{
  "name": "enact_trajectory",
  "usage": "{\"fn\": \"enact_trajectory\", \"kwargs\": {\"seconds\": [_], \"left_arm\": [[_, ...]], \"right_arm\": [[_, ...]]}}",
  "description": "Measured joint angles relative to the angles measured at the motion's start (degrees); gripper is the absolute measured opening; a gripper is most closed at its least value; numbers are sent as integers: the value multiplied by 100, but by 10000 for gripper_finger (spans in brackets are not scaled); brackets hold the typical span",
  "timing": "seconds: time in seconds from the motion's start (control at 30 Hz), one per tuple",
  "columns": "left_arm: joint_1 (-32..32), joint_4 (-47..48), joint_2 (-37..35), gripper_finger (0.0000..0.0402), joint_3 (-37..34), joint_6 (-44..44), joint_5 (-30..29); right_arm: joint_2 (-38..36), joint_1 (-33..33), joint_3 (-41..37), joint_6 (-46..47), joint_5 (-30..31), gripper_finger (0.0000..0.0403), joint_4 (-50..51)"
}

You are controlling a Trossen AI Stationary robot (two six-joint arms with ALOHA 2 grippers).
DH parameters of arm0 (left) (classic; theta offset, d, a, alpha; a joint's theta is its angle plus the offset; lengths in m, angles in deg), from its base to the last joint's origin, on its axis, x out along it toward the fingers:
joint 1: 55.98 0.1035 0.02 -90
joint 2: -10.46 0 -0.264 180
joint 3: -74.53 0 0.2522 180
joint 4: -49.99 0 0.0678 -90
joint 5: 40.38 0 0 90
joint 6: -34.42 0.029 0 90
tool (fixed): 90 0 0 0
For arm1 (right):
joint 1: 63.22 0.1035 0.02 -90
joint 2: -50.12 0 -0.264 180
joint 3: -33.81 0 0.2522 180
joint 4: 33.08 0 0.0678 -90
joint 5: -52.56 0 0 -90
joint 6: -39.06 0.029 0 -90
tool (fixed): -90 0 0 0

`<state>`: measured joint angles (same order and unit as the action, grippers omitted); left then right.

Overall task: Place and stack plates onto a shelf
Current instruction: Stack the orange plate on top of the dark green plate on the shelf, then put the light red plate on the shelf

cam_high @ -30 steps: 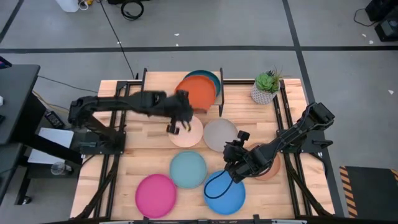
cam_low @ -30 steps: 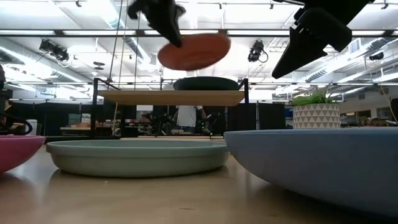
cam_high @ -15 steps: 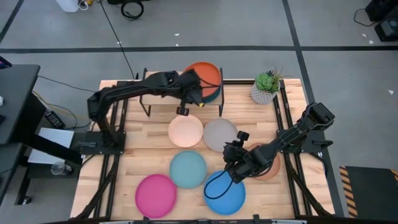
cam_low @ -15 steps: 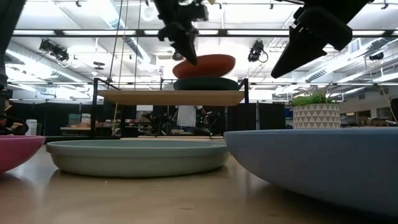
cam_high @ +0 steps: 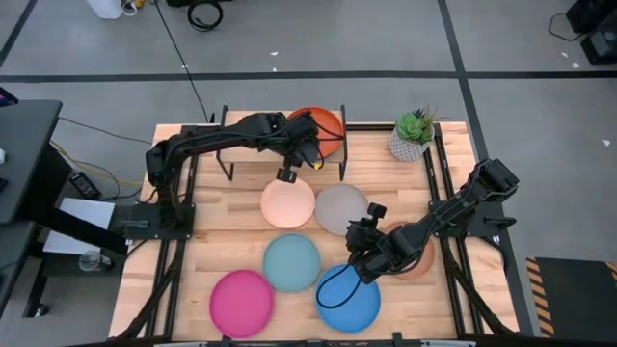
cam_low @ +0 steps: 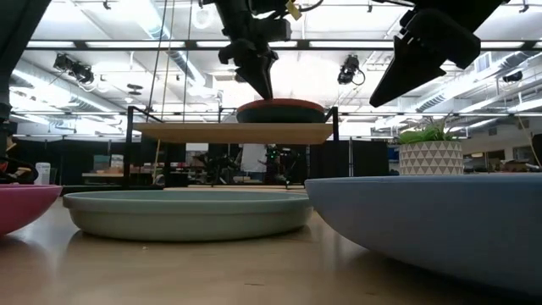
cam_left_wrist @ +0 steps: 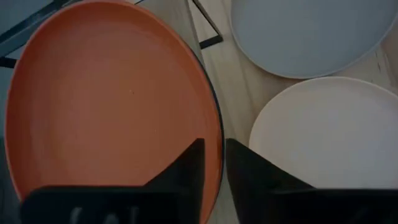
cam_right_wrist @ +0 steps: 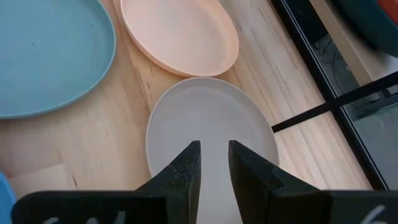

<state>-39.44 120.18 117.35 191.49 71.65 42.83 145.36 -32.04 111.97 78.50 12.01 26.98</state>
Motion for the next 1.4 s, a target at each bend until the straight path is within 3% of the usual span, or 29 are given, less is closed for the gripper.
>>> {"fn": "enact_trajectory", "kwargs": {"seconds": [0.23,0.4,0.5,0.77,0.97,1.1,1.4], "left_arm": [[-131,43,-258,132,162,-207,-337],[-547,-61,-873,137,90,-514,425],[-956,-34,-1196,135,-432,-662,803],[-2132,-724,-1954,135,-2863,-1476,824],[-2678,-1252,-2037,135,-4082,-1793,285],[-2664,-1633,-2037,135,-4621,-1681,20],[-2049,-2535,-2034,134,-5299,-1260,319]], "right_arm": [[0,0,0,0,0,89,-23],[-72,15,0,4,38,89,-2],[-150,20,0,2,121,89,11],[-267,31,0,-6,149,89,-46],[-267,31,0,-18,143,89,-189],[-267,31,0,-20,90,89,-328],[-267,31,0,-153,37,89,-559]]}}
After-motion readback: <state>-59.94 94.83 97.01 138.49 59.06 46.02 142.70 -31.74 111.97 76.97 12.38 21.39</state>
